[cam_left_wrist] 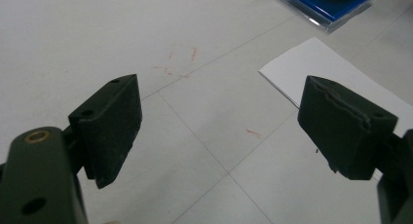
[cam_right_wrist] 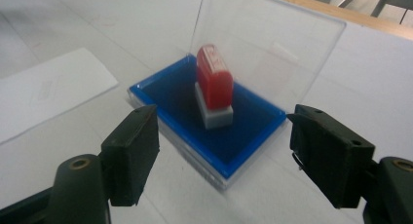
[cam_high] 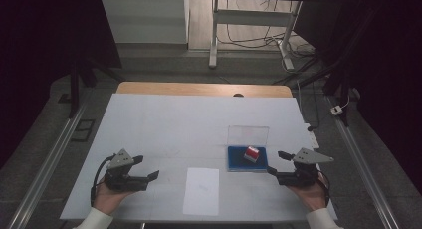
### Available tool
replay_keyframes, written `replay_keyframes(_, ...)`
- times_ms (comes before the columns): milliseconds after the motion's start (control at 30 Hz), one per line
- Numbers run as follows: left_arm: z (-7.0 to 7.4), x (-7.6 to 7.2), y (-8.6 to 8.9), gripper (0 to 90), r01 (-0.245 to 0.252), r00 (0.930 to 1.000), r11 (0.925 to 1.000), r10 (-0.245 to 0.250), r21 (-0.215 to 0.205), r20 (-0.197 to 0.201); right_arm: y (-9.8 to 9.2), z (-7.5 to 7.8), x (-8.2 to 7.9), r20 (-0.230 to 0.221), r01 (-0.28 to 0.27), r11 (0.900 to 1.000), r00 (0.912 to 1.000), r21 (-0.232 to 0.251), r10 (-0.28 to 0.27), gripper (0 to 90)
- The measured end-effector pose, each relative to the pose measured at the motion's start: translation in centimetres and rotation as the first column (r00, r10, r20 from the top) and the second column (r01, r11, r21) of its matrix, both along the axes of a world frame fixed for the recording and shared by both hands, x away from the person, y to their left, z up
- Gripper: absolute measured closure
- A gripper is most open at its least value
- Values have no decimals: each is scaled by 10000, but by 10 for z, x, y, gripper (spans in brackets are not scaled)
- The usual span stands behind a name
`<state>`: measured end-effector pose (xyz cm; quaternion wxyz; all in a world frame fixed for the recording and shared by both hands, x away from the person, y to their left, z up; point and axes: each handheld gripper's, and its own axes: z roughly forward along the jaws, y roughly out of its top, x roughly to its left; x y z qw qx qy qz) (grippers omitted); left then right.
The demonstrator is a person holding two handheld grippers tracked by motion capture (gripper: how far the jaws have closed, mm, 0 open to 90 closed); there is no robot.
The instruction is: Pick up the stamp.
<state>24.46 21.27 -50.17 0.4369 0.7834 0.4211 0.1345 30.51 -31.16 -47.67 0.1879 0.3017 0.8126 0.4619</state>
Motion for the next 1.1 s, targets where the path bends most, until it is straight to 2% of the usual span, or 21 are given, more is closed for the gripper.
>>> replay_keyframes(200, 1, -1, -1, 167, 29, 10000, 10000, -29, 21, 14, 8, 12, 10, -116, -205, 9998, 9997, 8, 205, 267)
replay_keyframes(367, 0, 1, -1, 169, -7, 10000, 10000, 7, 73, 1, 18, 22, 19, -307, -458, 9982, 9985, -384, 446, 267)
replay_keyframes(533, -2, 1, -1, 175, 38, 10000, 9998, -38, 178, -28, 35, 28, 36, -929, -805, 9948, 9929, -620, 745, 265)
replay_keyframes(700, -4, 1, -4, 177, 80, 9999, 9994, -77, 352, -73, 48, 29, 51, -1286, -959, 9917, 9881, -853, 844, 259)
replay_keyframes(867, -4, 2, -4, 184, 93, 9999, 9993, -90, 348, -90, 52, 29, 58, -1329, -1099, 9904, 9863, -843, 981, 273)
replay_keyframes(1033, -5, 1, -5, 183, 92, 9999, 9991, -89, 421, -76, 56, 23, 66, -1609, -1288, 9844, 9810, -1202, 1087, 301)
replay_keyframes(1100, -4, 0, -5, 182, 53, 10000, 9991, -51, 414, -49, 61, 19, 68, -1753, -1349, 9805, 9785, -1432, 1090, 341)
